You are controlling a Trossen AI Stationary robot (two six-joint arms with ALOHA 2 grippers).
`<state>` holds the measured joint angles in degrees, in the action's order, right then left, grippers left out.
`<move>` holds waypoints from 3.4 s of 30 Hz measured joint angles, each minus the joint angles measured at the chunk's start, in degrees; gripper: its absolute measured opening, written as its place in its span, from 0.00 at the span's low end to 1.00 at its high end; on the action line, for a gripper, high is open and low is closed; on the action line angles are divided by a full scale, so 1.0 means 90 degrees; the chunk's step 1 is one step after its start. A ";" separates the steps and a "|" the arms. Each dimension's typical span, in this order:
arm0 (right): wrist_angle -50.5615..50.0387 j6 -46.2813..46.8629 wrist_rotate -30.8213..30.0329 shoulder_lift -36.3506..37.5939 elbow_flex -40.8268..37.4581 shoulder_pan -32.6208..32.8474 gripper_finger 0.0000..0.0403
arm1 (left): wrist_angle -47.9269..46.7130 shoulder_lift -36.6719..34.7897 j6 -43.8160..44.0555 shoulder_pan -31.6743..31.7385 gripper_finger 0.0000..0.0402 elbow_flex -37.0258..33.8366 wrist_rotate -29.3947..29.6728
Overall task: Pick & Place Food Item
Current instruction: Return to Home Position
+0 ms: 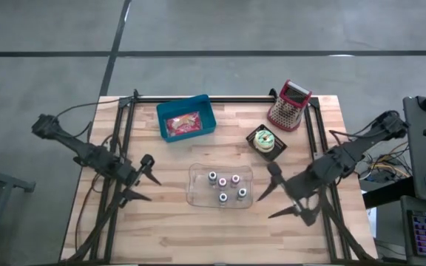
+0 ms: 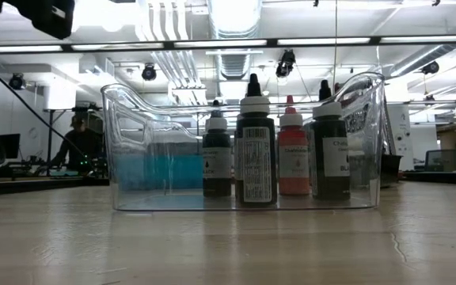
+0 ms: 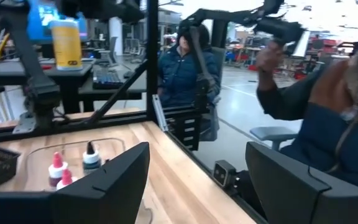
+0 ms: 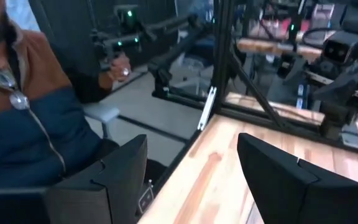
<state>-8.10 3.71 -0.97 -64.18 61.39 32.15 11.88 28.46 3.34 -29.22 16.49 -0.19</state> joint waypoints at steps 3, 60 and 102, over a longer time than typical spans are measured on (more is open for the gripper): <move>0.0491 -0.0083 -0.0013 0.0427 -0.0645 0.0180 0.61 | 0.0072 0.0004 -0.0097 -0.0150 0.68 -0.0006 0.0002; 0.2234 -0.0952 -0.0017 0.6330 -0.6766 0.1503 0.61 | 0.2447 0.0032 -0.0384 -0.0732 0.68 -0.1795 0.0883; 0.1840 -0.1261 -0.1173 0.6338 -0.6764 -0.0953 0.61 | 0.2778 0.0200 -0.0685 0.2570 0.68 -0.1797 -0.0140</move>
<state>8.46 -7.64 -11.53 -7.14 0.51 23.57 36.88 30.26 -2.82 -6.09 0.32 -1.45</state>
